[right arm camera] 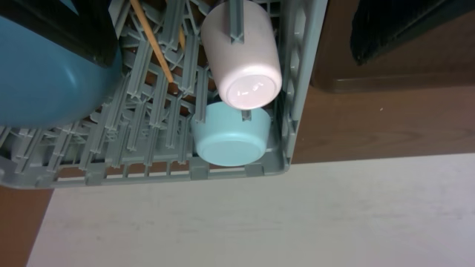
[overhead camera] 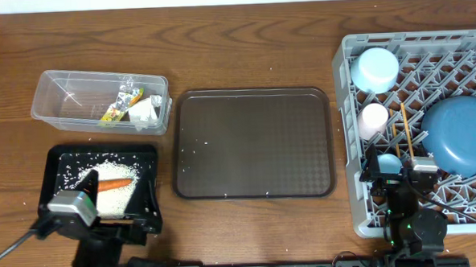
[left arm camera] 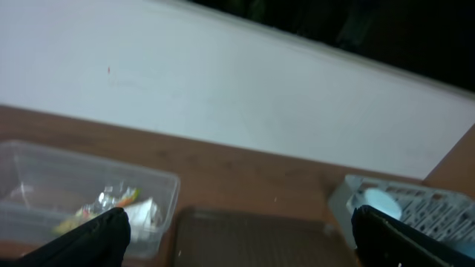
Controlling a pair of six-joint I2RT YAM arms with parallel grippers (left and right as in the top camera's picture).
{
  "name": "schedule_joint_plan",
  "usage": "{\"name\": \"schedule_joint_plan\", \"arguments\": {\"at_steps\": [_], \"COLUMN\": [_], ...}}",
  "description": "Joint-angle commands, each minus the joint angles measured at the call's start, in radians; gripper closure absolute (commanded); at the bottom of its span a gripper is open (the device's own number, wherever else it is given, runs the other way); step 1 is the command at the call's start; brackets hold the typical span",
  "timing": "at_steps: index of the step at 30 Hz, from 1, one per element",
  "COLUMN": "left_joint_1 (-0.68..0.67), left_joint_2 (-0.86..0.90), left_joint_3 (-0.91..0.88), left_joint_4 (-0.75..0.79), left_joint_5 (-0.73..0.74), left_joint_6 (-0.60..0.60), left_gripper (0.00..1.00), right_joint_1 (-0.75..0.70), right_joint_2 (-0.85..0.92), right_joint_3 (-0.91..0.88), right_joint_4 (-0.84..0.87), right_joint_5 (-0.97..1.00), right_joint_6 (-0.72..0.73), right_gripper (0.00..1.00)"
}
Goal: Sort waste into correct bins and load items into the dishwasher rack
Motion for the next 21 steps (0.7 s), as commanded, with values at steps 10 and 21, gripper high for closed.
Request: {"name": "schedule_joint_plan", "arguments": {"at_steps": [10, 21], "left_joint_1": [0.076, 0.096], "left_joint_2": [-0.179, -0.229], "left_joint_3": [-0.335, -0.623], "left_joint_4": [0.140, 0.545], "left_joint_5": [-0.008, -0.003], "left_joint_6": [-0.002, -0.002], "left_gripper": [0.02, 0.02], "right_joint_1": [0.021, 0.021], "right_joint_2": [-0.007, -0.007], "right_joint_3": [-0.001, -0.001], "right_joint_4": [-0.003, -0.003], "right_joint_5": [0.007, 0.007], "right_joint_6": [0.010, 0.010], "right_gripper": [0.01, 0.01]}}
